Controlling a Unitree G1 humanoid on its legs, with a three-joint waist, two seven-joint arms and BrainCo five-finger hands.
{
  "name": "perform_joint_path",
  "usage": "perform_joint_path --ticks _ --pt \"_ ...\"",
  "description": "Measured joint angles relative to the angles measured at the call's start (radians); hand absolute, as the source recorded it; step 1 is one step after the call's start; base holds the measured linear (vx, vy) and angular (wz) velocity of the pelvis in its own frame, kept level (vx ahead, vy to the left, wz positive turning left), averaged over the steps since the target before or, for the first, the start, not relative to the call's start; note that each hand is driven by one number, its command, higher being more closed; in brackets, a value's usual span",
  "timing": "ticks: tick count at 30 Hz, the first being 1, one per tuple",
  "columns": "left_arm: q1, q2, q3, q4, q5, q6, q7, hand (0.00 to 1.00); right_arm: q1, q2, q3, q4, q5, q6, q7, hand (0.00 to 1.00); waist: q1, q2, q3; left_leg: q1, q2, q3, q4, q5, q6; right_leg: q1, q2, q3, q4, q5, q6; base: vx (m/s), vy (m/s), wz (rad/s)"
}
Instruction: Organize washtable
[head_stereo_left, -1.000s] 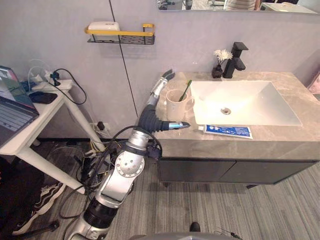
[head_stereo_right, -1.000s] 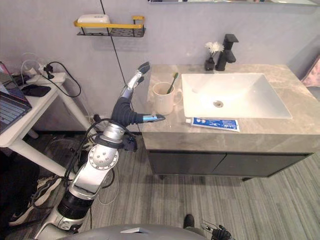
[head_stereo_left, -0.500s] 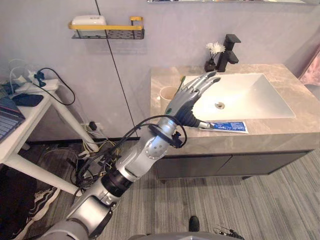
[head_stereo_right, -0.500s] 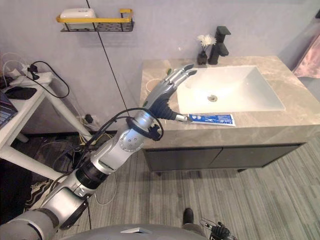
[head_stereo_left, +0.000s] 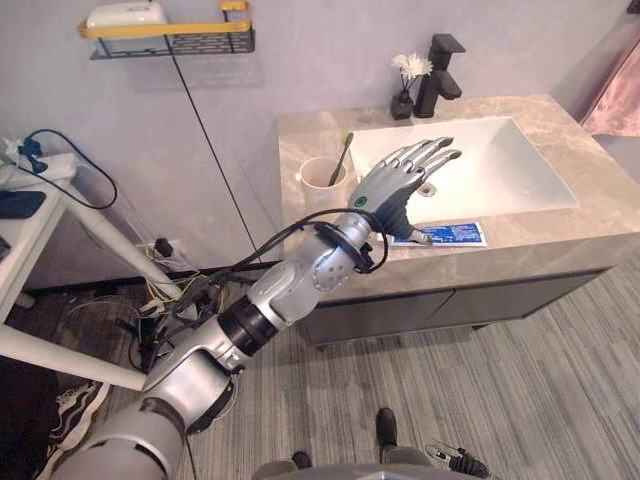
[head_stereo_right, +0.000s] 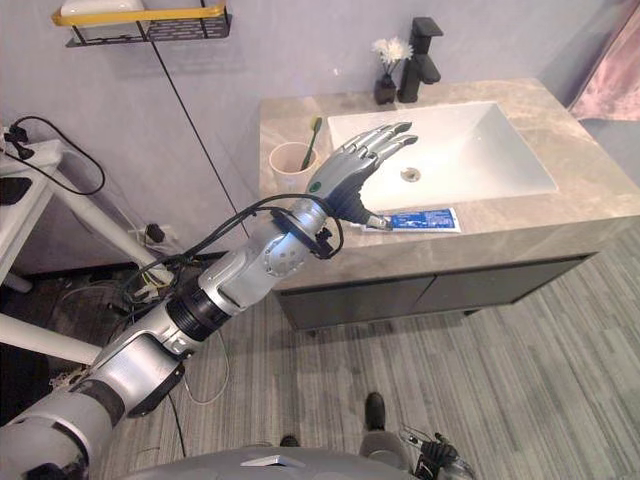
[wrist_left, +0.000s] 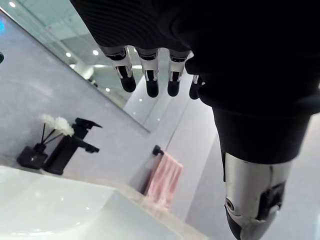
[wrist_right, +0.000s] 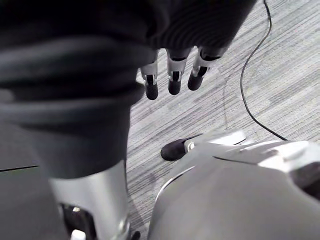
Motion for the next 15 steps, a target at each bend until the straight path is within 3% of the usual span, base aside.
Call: perform_joint_path --ticks 9,15 --pt "-0.031 0.004 -0.006 0.058 -0.002 0.001 -0.003 0.0 -0.008 0.013 -0.025 -0.033 0.001 -0.001 -0.005 0.0 -0.012 0.011 0.011 -0.022 -0.006 0.024 0.022 -0.019 0.007 -0.026 -0.007 0.027 0.0 0.006 0.009 0.01 0.021 -0.09" --pt "-0.049 0.019 -0.008 0.074 -0.008 0.003 -0.003 0.0 -0.024 0.008 -0.025 -0.036 0.002 -0.013 -0.006 0.0 -0.013 0.021 0.05 -0.054 -0.008 0.034 0.057 -0.036 0.014 -0.048 -0.01 0.039 0.0 0.014 0.013 0.0 0.021 -0.03"
